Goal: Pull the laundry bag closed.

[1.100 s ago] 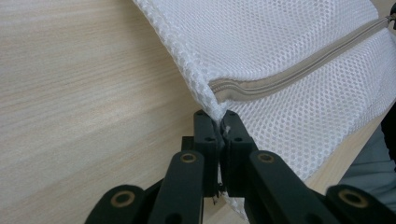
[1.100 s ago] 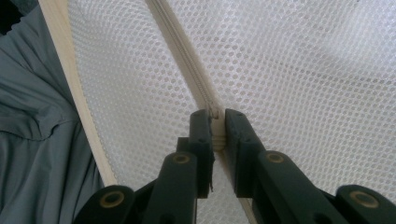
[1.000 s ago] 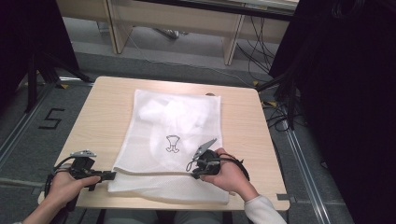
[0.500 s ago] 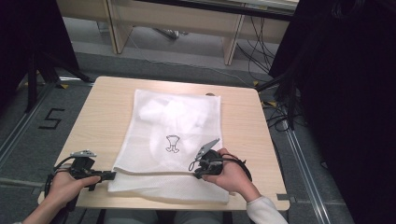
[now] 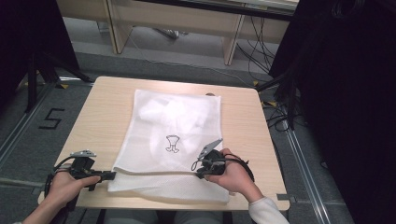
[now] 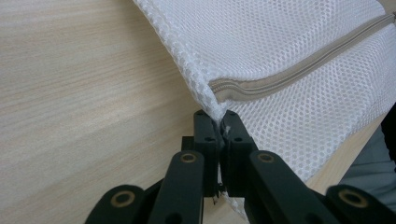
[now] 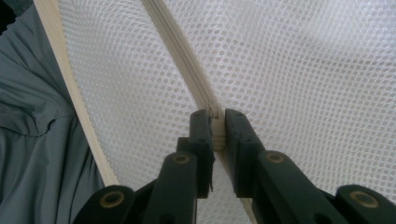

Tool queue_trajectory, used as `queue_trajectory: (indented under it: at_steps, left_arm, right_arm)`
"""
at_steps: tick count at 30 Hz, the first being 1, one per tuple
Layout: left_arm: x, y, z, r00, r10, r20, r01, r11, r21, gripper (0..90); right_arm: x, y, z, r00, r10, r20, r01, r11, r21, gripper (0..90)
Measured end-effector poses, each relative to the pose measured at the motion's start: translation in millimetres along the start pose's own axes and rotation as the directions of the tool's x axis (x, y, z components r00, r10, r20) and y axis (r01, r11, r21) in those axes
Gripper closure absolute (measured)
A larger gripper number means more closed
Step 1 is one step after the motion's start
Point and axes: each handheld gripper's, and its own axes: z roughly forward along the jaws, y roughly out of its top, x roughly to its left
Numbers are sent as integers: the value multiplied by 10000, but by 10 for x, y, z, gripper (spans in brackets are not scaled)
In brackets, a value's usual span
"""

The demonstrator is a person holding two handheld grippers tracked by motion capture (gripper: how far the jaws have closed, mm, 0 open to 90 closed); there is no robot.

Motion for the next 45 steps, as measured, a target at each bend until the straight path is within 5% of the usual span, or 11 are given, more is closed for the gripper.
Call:
queue_trajectory:
  at_steps: [45]
  left_arm:
    - [-1, -2, -5, 9999, -7, -110, 6, 10000, -12, 863]
  right_arm:
    - [-74, -197, -129, 9986, 501, 146, -500, 9987, -33, 827]
